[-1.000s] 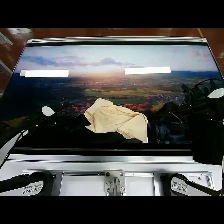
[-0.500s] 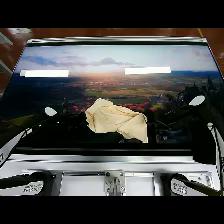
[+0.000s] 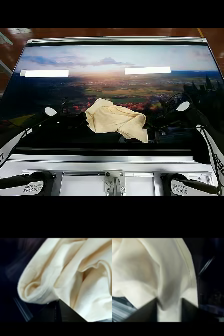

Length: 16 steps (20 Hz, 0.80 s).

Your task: Fold the shirts.

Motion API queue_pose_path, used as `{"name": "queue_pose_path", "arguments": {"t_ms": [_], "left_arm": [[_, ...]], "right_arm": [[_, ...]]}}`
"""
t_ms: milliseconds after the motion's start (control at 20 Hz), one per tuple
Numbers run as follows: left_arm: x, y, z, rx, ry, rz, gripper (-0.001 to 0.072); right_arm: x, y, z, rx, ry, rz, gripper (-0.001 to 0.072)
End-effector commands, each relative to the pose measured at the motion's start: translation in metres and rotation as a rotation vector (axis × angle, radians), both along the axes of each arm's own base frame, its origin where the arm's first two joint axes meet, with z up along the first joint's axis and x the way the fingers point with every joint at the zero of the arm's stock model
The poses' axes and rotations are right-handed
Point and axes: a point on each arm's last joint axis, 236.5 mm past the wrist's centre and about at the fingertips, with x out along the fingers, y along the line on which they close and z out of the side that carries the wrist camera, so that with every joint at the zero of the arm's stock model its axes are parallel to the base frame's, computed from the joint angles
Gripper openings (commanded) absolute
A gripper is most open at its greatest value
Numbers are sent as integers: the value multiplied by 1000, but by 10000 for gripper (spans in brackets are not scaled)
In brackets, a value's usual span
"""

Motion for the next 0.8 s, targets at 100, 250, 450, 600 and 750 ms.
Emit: {"name": "queue_pose_path", "arguments": {"t_ms": [100,250,450,600,750], "left_arm": [[11,5,20,38,-95,-54,32],[38,11,66,89,-260,-101,33],[89,23,206,93,-613,-67,33],[96,40,356,93,-950,-11,32],[62,60,501,98,-1276,66,33]], "right_arm": [[8,-4,0,-24,-68,52,57],[9,-10,37,-50,-189,224,57],[29,-20,136,-138,-462,356,57],[50,-25,246,-234,-781,337,57],[52,-29,377,-325,-1174,241,57]]}}
